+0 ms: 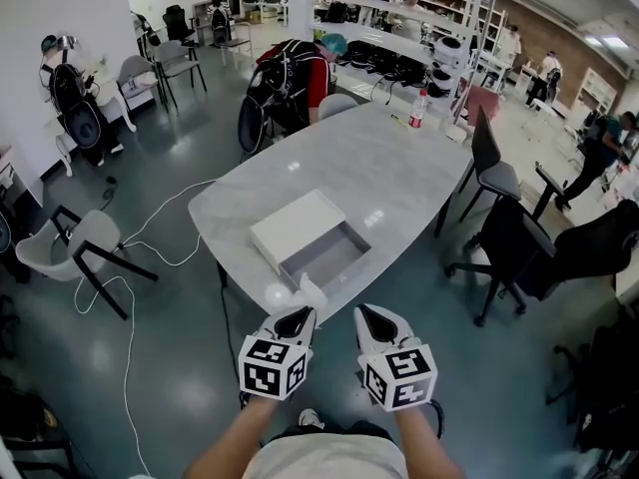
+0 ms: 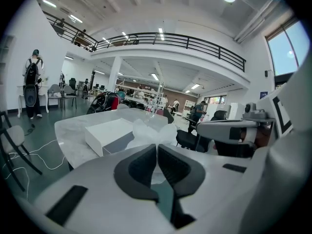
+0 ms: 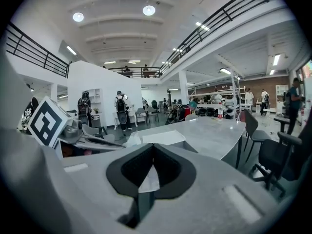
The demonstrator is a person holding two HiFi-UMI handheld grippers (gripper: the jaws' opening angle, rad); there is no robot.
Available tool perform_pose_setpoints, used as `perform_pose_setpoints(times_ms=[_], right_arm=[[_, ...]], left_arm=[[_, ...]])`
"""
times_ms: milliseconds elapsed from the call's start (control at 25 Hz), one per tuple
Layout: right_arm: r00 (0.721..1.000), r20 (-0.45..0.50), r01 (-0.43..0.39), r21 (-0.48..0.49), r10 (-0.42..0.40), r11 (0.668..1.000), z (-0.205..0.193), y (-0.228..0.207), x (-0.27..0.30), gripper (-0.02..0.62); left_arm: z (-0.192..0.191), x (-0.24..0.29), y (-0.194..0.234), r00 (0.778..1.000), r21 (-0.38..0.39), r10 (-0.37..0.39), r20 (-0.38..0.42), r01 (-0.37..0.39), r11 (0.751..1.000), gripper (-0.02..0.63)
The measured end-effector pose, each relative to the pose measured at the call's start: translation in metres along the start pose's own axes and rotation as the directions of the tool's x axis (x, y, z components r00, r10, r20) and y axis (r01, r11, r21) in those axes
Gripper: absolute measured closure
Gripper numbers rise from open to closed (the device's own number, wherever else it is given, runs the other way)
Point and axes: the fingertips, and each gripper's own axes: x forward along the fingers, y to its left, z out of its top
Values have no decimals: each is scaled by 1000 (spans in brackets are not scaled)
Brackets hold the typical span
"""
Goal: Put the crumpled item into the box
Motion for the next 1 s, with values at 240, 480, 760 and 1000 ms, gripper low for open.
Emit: perform_pose_setpoints(times_ms=[240,480,760,1000], right_arm=[[1000,2,-15,3,15,1000,8,-9,24,591],[998,9,-64,-13,64,998,19,-29,55,591],[983,-23,-182,-29,181,983,29,-59,109,591],[958,-56,-282,-40,280,958,41,-78,142,591]], left_arm=[[7,18,14,1000,2,7,-9,-7,1000,588],[15,44,27,999,3,44,-16,-44,999,588],[26,90,43,992,-3,113,-49,-114,994,588],[25,121,45,978,22,165,-126,-163,986,588]])
